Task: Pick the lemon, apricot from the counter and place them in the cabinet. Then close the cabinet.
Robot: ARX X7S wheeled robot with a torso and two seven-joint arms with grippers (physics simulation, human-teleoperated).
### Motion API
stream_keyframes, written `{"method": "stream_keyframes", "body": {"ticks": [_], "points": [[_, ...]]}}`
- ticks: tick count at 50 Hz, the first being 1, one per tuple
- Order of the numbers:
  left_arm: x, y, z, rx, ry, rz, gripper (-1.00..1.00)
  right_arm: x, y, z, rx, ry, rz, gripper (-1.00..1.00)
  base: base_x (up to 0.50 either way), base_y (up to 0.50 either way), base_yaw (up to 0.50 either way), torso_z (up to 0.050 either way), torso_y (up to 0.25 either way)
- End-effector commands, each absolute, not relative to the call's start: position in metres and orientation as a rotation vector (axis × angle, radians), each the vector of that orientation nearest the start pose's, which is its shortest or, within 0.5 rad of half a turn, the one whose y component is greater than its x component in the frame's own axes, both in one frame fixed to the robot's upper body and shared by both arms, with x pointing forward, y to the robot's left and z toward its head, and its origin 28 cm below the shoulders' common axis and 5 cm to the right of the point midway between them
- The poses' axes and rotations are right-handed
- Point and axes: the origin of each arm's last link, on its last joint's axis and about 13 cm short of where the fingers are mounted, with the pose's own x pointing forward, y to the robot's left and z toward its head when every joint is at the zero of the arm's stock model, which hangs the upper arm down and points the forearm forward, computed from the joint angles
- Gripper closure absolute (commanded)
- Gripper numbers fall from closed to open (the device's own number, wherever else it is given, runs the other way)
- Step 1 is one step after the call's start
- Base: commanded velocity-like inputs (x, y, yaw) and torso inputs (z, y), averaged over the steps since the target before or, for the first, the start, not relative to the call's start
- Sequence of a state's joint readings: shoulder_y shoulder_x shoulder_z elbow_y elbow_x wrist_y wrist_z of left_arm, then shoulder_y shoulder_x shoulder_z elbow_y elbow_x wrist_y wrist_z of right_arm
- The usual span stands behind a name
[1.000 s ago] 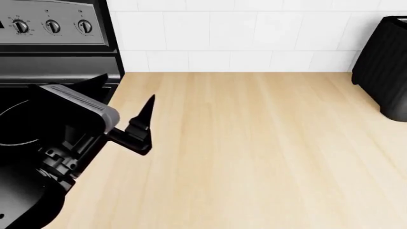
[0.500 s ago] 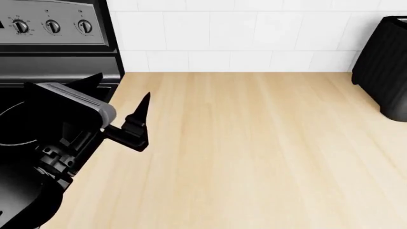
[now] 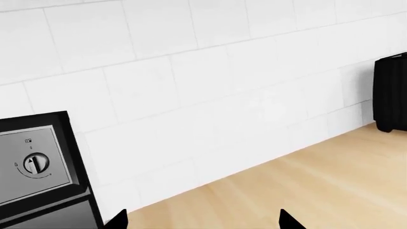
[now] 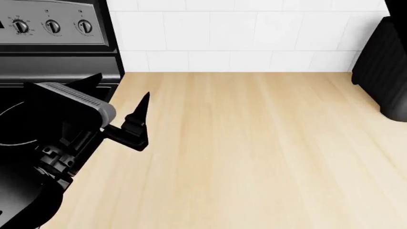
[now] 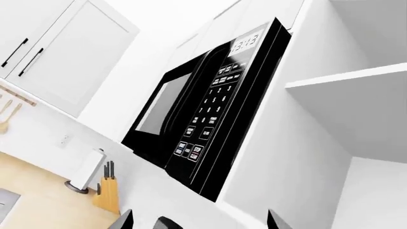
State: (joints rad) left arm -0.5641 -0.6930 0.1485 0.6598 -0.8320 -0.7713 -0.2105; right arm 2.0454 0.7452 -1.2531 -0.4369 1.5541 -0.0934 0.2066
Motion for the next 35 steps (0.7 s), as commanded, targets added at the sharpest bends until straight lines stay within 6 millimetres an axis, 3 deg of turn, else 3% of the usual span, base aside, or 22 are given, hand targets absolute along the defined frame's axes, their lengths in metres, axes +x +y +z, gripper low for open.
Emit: {"method": "stream_keyframes", "body": {"ticks": [1,35], "points": [[0.233,0.257,0.222,0.182,-0.194,-0.34,-1.0,0.194,-0.061,0.419,-0.092,-0.798,1.086,-1.0,0.0,0.0,0.0,0.0,0.0],[0.234,0.255,0.22,0.185,-0.192,-0.34,-1.0,0.211,-0.098,0.355,0.017,-0.646,0.9,-1.0,0.0,0.0,0.0,0.0,0.0]]}}
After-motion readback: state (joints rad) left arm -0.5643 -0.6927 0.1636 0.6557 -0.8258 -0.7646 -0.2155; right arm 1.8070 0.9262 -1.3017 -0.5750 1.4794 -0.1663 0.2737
